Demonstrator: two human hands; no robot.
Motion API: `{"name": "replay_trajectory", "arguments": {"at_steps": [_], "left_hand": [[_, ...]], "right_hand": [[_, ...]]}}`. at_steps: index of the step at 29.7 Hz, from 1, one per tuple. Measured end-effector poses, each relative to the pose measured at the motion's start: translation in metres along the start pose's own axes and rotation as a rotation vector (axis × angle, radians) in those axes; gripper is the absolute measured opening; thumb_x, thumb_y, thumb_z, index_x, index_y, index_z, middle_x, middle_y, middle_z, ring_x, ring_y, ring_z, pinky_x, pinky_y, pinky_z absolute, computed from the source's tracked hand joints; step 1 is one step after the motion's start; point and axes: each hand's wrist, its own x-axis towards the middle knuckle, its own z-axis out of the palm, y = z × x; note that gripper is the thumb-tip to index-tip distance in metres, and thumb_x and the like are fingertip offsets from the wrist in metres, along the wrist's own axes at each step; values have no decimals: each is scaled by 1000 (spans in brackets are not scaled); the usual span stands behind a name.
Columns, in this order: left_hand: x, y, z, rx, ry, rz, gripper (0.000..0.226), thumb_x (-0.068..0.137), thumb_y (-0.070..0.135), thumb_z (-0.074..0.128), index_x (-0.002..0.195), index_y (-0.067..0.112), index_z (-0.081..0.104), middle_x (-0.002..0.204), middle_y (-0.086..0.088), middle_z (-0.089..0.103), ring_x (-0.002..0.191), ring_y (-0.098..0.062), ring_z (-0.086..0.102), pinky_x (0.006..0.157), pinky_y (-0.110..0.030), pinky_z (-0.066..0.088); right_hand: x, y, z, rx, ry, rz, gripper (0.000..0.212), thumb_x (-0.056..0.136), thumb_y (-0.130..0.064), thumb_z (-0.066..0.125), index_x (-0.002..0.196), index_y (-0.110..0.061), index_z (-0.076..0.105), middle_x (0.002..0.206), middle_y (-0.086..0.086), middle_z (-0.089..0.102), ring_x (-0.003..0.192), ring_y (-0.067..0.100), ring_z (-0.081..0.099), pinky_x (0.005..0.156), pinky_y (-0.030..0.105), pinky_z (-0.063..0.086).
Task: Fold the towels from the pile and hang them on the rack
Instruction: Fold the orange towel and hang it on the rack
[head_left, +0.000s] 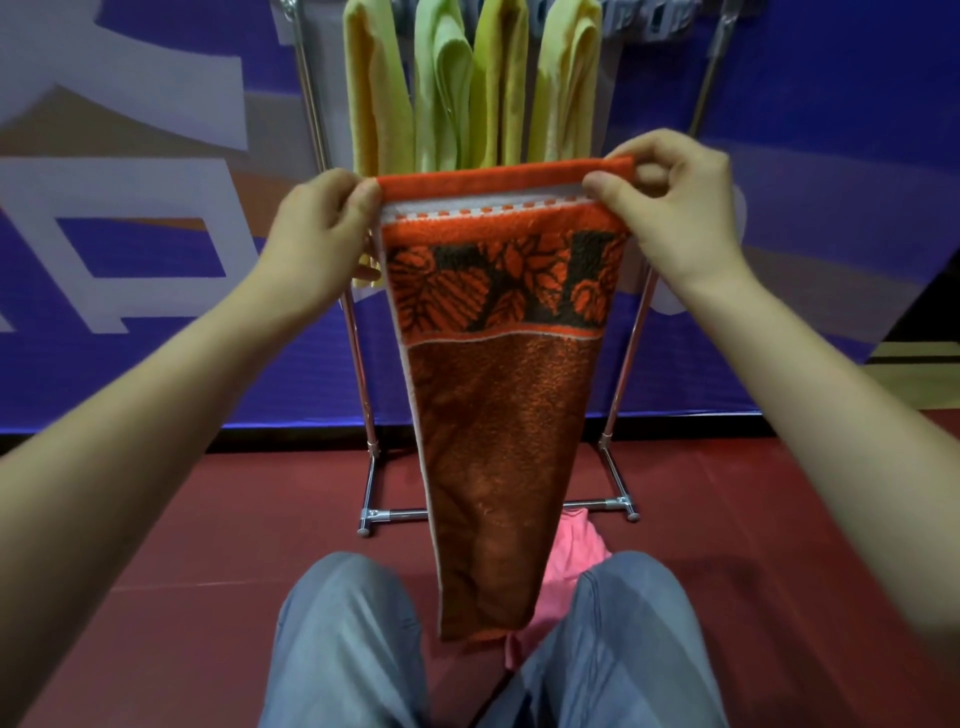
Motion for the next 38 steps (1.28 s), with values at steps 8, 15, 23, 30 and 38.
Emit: {"name": "replay_trajectory", "arguments": {"at_steps": [8,15,23,30,38], "left_hand": [[-26,-3,16,-153,-36,-115,24,96,18,39,78,14,53,66,-1,52,47,5,57,48,-16,54],[-78,-21,56,-250,-1,-276,24,93,17,46,74,13,60,64,0,57,48,0,58,45,-16,51],[-111,-24,92,-175,32,-240,14,88,18,56,83,16,69,72,8,66,61,10,57,64,-11,45],[-124,-29,94,-320,40,-282,23,87,11,56,84,32,65,80,12,63,69,15,57,70,-4,43],[-125,-37,85,-235,-15,-178,19,80,16,64,82,33,58,87,5,63,78,4,58,67,-6,44]], "right_hand": [[-22,17,1,-13,3,112,23,73,-15,69,66,-32,55,53,-16,60,51,-8,56,54,12,44],[-73,44,23,26,-29,389,30,78,-3,65,63,-24,49,60,-1,54,51,2,49,52,25,43],[-120,38,56,211,-172,560,27,78,3,62,66,-17,50,59,4,54,43,-1,53,49,19,48],[-134,41,55,334,-396,597,32,79,18,51,102,-5,57,82,5,61,59,-4,63,68,10,52],[-138,40,45,272,-554,400,57,77,19,43,104,-29,56,98,-1,61,82,-6,63,79,13,50]]}}
